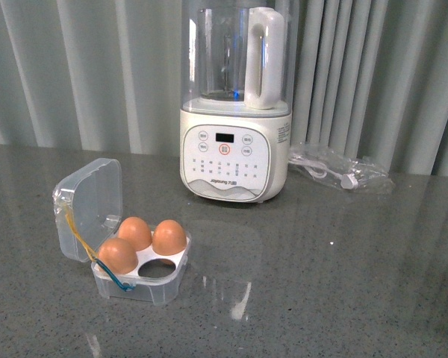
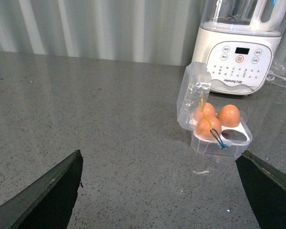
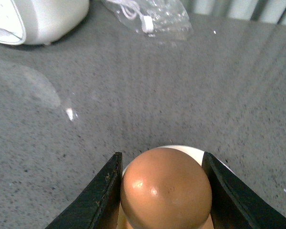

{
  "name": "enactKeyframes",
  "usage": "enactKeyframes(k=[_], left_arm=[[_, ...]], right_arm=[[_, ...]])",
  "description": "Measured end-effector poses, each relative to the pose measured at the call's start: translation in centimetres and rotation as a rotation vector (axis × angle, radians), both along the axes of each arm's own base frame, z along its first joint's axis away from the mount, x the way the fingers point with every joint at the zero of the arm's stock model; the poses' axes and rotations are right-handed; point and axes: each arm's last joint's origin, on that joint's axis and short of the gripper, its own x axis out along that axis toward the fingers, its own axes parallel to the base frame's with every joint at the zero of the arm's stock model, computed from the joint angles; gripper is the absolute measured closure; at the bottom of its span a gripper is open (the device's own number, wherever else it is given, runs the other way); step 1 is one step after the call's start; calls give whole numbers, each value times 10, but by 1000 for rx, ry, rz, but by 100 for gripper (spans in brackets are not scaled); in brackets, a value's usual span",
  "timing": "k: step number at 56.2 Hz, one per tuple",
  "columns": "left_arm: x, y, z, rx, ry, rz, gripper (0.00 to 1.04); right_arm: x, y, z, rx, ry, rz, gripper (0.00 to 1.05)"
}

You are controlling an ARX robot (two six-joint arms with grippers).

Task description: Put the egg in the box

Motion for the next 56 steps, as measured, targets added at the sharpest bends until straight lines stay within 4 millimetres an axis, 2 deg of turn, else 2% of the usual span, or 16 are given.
enactKeyframes(k=[12,22,30,36,45,56], left_arm=[[0,0,0,0,0,0,7],[0,0,0,0,0,0,7],[0,0,0,0,0,0,7],[0,0,0,0,0,0,7],[0,0,0,0,0,0,7],[0,0,0,0,0,0,7]], right_arm=[[6,30,34,8,-104,81,62],[23,76,46,62,-135,207,62],[43,115,42,111,-118,306,62],[55,147,32,140,-85,367,62],[60,183,19,187,-41,447,62],[55,220,5,264,10,534,62]])
